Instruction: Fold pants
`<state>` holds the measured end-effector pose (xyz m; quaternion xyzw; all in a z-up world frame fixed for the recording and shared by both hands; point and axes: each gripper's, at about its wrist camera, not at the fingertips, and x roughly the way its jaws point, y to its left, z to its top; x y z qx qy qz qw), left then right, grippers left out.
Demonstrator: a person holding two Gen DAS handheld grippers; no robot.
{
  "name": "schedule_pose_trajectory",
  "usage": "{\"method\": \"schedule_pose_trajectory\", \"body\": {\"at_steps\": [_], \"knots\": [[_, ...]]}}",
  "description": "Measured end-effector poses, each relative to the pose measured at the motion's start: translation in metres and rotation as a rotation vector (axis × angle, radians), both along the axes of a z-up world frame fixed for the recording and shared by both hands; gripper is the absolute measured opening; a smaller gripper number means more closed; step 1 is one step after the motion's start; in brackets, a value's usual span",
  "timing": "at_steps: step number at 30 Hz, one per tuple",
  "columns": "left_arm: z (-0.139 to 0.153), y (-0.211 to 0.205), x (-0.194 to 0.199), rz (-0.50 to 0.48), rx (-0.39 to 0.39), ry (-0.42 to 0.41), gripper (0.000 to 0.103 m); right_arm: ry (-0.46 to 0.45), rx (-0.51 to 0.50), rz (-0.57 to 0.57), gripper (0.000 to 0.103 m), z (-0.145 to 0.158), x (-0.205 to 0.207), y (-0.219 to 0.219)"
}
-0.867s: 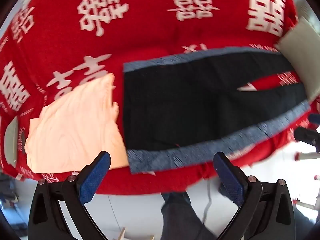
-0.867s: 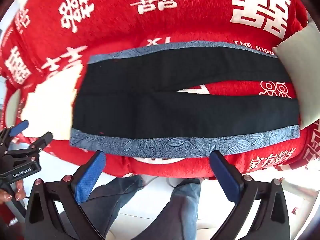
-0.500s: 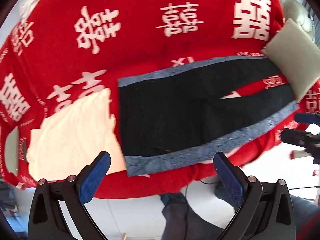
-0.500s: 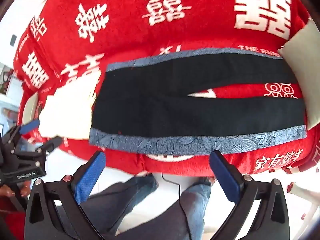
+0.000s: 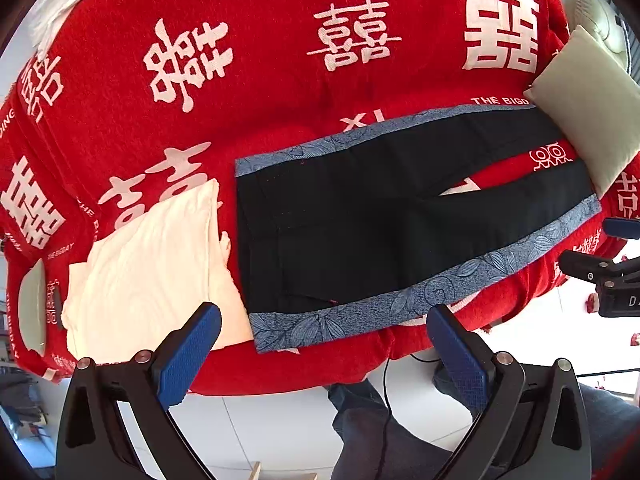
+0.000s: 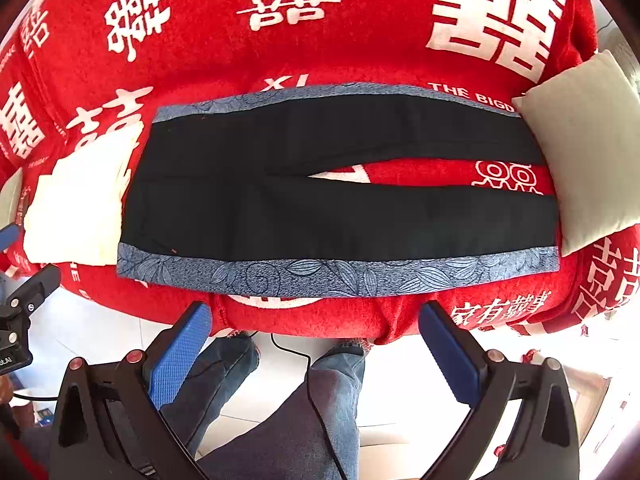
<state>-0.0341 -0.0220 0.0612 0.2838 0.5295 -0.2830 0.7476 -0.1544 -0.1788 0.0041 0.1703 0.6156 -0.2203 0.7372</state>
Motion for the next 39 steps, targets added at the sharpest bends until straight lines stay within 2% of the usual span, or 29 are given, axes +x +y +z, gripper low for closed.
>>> {"method": "schedule_pose_trajectory", "body": {"at_steps": [39], "knots": [[0.0067,0.0044,0.007,0.049,0.004,-0.042,0.103,0.005,-0.049,-0.034,0.103,0.0003,-0.0042,-0.0043]]}}
